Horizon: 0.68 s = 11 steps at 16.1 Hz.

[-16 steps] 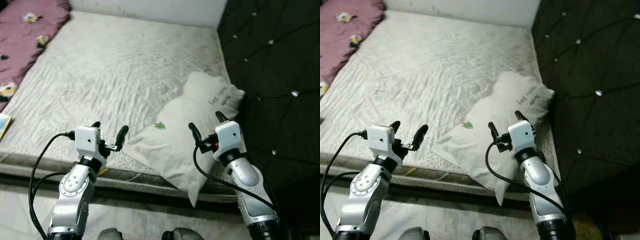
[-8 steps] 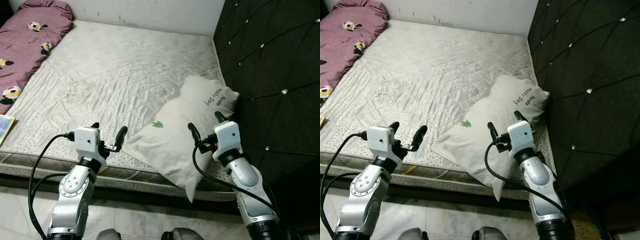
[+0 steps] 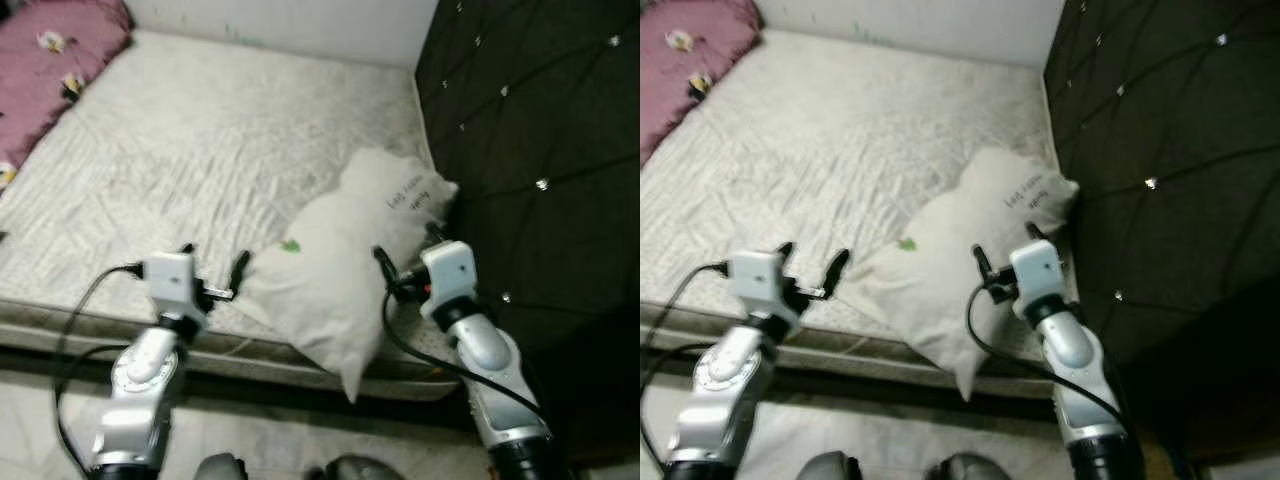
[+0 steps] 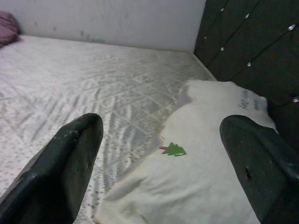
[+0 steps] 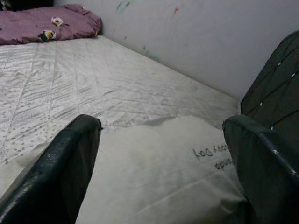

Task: Clean up the room

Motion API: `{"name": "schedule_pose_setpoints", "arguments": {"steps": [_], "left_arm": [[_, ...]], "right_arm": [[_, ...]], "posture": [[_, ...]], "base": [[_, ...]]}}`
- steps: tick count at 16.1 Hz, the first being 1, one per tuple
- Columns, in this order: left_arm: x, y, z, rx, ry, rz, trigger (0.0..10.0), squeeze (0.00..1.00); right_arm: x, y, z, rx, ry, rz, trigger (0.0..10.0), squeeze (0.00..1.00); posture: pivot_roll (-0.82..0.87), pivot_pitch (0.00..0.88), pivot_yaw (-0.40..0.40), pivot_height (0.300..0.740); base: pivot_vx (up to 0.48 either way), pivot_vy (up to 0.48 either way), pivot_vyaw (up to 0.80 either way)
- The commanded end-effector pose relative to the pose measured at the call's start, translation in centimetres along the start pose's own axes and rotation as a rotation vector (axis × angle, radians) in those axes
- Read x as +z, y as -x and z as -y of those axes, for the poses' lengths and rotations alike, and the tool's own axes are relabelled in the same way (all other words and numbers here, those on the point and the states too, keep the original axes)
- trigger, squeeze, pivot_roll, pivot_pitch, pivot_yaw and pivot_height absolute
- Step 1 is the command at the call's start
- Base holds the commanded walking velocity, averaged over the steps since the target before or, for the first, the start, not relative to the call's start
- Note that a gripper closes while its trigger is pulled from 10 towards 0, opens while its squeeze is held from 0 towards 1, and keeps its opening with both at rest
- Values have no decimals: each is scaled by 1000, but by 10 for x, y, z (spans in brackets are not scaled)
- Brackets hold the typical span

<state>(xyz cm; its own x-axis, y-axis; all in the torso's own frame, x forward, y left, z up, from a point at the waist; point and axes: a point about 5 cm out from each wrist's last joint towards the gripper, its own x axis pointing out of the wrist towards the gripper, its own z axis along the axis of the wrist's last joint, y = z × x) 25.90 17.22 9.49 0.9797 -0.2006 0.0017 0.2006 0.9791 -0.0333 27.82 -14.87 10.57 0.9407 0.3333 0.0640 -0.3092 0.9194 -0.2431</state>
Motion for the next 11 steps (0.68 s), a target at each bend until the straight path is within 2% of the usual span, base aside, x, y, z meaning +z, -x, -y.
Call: {"name": "schedule_pose_setpoints", "arguments": {"steps": [1, 9, 11], "left_arm": [[-1, -1, 6, -15, 12, -2, 10000, 0], [1, 0, 9, -48, 20, 14, 10000, 0], [1, 0, 10, -56, 23, 16, 10000, 0]], "right_arm": [[-2, 3, 6, -16, 13, -11, 10000, 0], [-3, 4, 7, -19, 8, -14, 10000, 0], [-3, 4, 7, -19, 9, -14, 10000, 0]], "posture": [[-31, 54, -68, 740], [-34, 60, -68, 740], [-34, 60, -68, 740]], "base": [[0, 0, 0], [0, 0, 0], [0, 0, -516]]}}
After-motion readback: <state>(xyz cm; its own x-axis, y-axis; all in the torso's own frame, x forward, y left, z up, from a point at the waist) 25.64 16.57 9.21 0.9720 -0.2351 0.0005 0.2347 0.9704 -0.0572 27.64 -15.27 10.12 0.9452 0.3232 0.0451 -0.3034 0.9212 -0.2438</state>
